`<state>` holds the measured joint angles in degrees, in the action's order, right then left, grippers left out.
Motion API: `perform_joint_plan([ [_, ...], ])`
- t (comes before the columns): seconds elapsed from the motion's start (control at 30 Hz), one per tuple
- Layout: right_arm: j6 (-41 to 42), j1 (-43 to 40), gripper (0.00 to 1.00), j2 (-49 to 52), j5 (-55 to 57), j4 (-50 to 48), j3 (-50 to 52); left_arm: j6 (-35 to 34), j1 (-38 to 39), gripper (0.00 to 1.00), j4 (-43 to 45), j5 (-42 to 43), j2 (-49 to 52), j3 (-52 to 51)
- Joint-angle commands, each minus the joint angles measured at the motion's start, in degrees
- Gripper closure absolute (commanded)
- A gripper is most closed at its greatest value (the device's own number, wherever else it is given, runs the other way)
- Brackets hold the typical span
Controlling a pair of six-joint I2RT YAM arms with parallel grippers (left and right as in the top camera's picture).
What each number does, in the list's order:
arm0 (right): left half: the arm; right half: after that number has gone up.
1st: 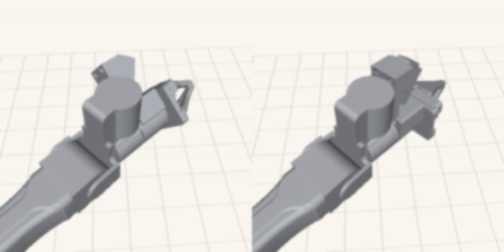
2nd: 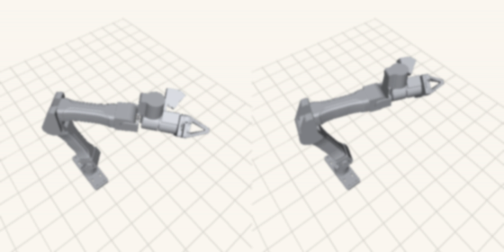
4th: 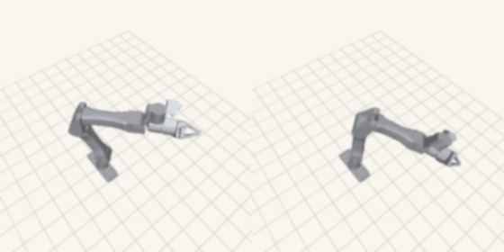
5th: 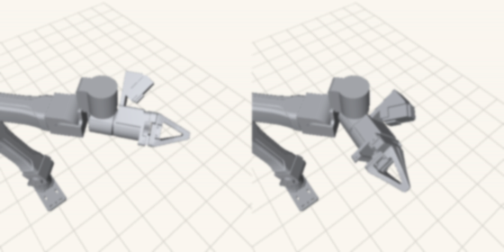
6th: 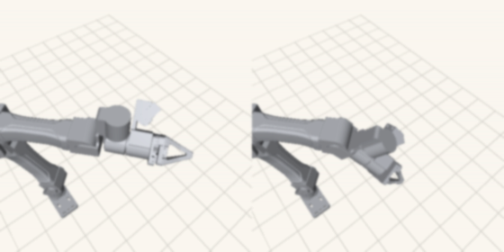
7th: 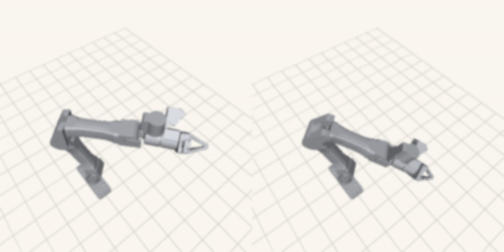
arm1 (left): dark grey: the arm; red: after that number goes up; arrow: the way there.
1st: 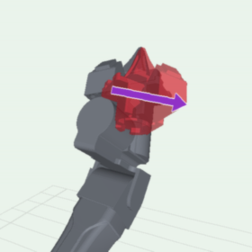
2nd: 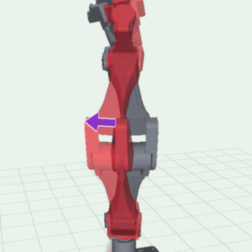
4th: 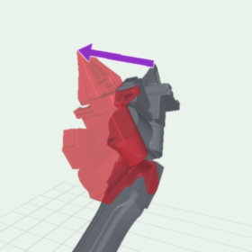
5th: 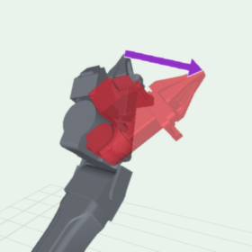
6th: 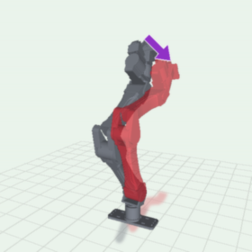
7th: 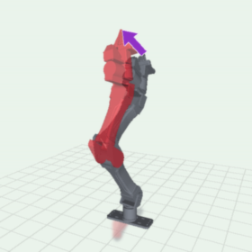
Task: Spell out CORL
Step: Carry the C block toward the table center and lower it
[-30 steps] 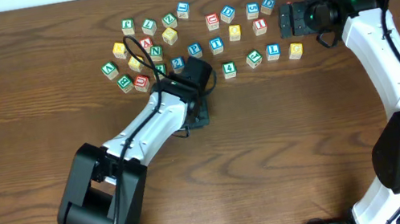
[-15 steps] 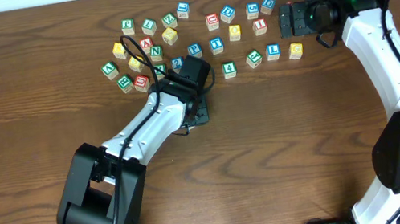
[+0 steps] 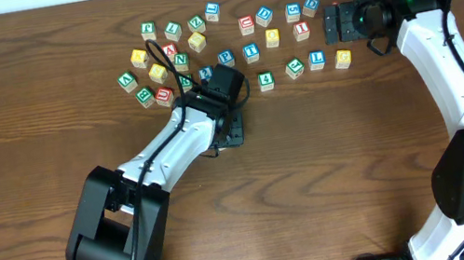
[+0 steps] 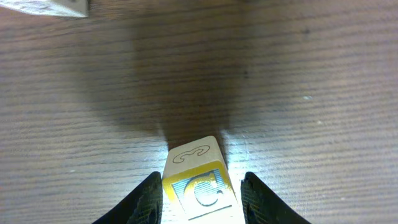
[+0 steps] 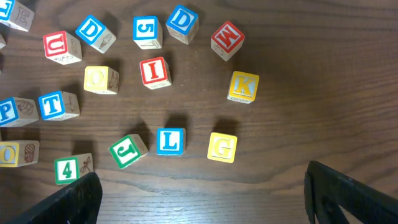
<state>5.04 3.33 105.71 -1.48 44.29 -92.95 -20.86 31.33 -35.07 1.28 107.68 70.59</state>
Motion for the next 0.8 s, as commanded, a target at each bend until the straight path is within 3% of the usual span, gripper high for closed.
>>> perform_joint_plan([
  [0.0, 0.7, -0.7, 0.01, -0.5, 0.5, 0.1, -0.9, 5.2, -0.2, 0.60, 0.0, 2.4, -0.6, -0.5],
  [0.77, 0.7, -0.7, 0.01, -0.5, 0.5, 0.1, -0.9, 5.8, -2.7, 0.59, -0.7, 2.2, -1.5, 2.2],
])
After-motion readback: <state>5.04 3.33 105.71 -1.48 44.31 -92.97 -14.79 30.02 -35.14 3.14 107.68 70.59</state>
